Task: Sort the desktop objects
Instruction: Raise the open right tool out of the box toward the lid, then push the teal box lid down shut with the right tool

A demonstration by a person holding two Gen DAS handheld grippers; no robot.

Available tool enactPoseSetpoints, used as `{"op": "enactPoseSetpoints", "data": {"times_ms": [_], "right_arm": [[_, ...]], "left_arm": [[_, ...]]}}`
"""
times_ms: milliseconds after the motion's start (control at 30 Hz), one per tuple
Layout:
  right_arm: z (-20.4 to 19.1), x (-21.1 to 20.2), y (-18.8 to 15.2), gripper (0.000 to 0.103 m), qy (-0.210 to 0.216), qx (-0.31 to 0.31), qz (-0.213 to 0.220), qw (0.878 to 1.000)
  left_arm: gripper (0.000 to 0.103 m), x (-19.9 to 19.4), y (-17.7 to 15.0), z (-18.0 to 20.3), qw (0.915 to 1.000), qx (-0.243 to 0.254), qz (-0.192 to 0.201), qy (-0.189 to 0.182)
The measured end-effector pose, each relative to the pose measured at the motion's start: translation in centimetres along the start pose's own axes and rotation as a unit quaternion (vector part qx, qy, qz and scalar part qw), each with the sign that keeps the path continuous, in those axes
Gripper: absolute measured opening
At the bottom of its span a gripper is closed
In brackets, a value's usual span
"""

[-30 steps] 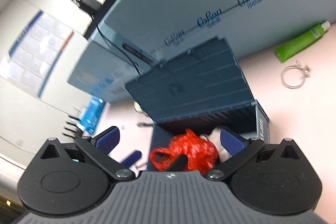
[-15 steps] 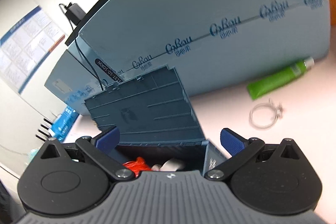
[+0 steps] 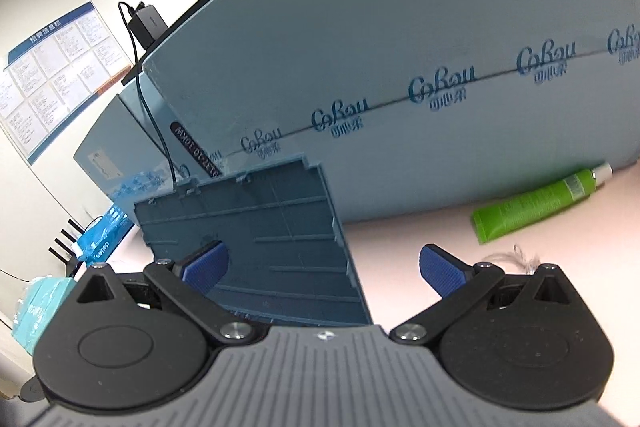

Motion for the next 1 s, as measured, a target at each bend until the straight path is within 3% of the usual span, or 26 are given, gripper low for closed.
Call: {"op": "enactPoseSetpoints", "data": {"times_ms": [167, 433, 1000], "right_arm": [[-0.6, 0.2, 1.1, 0.103, 0.028, -0.004, 0.025, 0.999], [-2.0, 0.6, 0.9, 0.103, 0.069, 0.002, 0.021, 0.997], [-2.9, -0.1, -0.5, 0.103, 0.069, 0.005, 0.007, 0.998]], "left_arm": [[0.094, 0.6, -0.1, -0.3, 1.0000, -0.008, -0.004, 0.002], [0.094, 1.0, -0.4, -0.1, 1.0000, 0.000, -0.010, 0.001], [0.094, 0.5, -0.5, 0.1, 0.9999, 0.009, -0.012, 0.003]]}}
Point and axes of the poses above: each gripper's, at about its wrist camera, not at the fingertips, and x roughly the way its jaws point, z to its right, y to its top, the point moved 10 cm from there along x, roughly the way its jaws point, and after that the axes turned 12 degrees about z, right-handed, at the moved point
